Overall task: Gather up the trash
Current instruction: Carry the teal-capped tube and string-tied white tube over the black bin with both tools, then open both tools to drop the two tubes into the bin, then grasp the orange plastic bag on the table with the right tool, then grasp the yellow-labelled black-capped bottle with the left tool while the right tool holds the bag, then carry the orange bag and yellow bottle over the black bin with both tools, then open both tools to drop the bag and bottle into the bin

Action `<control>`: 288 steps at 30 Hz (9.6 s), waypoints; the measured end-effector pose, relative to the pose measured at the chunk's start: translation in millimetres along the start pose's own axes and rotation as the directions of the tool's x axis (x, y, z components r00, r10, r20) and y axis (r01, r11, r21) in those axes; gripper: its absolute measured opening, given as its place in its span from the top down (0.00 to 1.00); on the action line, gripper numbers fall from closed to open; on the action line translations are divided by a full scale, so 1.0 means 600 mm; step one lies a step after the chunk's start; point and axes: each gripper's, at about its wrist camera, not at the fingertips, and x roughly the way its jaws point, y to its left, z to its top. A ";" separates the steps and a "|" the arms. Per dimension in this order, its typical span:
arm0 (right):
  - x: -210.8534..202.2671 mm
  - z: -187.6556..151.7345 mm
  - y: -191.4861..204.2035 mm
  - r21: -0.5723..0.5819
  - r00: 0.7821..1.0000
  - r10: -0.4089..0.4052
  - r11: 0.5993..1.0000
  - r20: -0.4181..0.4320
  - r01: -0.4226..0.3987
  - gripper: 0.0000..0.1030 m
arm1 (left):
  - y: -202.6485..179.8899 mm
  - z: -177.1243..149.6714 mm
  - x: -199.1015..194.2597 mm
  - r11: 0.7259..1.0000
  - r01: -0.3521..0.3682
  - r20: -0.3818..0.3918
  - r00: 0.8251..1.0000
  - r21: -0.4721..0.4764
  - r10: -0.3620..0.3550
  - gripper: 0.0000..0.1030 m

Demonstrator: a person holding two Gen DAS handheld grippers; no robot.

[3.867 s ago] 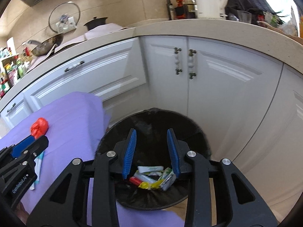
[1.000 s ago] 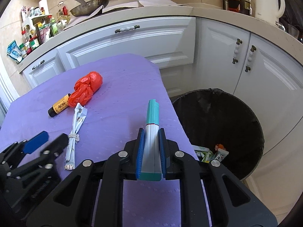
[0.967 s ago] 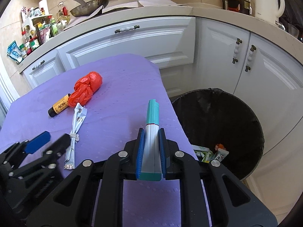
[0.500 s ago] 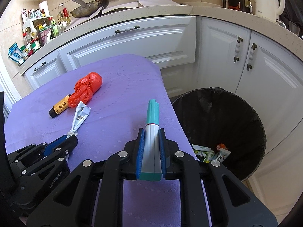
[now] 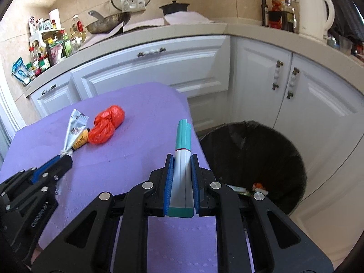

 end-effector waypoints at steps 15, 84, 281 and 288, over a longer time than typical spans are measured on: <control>-0.050 0.019 -0.084 0.065 0.991 -0.101 0.993 0.086 0.096 0.85 | -0.070 0.033 -0.030 0.995 0.080 0.088 0.992 0.065 -0.086 0.84; 0.033 0.025 -0.229 0.169 0.976 -0.213 0.965 0.046 0.202 0.42 | -0.228 0.048 0.091 0.978 0.101 0.024 0.994 0.182 -0.107 0.35; 0.032 0.028 -0.246 0.185 0.954 -0.297 0.941 0.039 0.285 0.58 | -0.235 0.073 0.100 0.971 0.125 0.038 0.990 0.204 -0.135 0.75; 0.054 0.019 -0.261 0.201 0.952 -0.306 0.933 0.011 0.297 0.52 | -0.255 0.070 0.131 0.967 0.121 0.020 0.991 0.223 -0.129 0.63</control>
